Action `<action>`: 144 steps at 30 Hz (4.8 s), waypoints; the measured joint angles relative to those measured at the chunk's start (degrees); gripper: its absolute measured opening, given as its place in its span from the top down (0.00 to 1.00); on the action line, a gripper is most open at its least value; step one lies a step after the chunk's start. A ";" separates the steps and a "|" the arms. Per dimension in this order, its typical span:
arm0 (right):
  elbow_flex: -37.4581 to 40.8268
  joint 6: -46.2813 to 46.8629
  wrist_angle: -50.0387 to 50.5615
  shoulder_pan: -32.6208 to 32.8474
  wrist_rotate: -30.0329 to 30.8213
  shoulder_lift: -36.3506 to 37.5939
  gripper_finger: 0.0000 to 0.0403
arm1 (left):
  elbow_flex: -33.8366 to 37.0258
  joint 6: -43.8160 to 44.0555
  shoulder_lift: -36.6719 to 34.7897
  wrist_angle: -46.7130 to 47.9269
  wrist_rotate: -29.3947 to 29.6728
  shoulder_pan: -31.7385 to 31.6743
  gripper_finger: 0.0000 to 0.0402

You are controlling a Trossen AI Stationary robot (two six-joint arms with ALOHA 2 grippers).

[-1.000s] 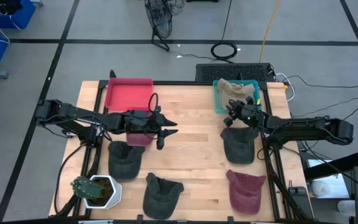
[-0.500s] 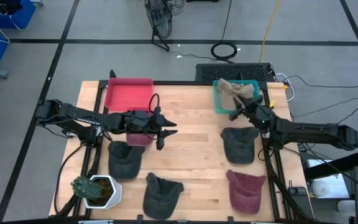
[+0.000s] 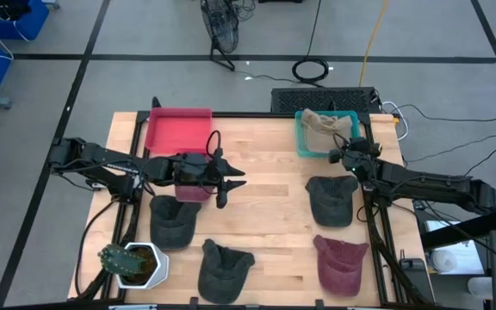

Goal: Pick & Place hat
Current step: Put the brown cap into the green bin, then put the top right black cap into the red bin

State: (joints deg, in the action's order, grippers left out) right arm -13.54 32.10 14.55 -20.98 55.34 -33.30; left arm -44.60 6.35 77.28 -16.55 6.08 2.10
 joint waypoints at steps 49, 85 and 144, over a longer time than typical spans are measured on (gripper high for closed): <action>2.69 -10.47 -35.35 -7.89 -27.15 -11.08 0.78 | 0.00 1.56 0.00 0.53 1.89 -0.04 0.67; -1.07 -17.83 -35.87 -12.37 -23.85 -25.26 0.78 | 0.00 -0.04 0.00 -0.05 1.91 -0.47 0.67; -30.99 -16.08 27.75 17.69 -51.02 -27.64 0.74 | 0.02 -2.80 -9.92 17.54 3.55 7.77 0.67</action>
State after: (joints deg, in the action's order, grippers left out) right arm -44.53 16.02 42.29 -3.29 4.32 -60.94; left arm -44.58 3.55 67.35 0.99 9.63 9.87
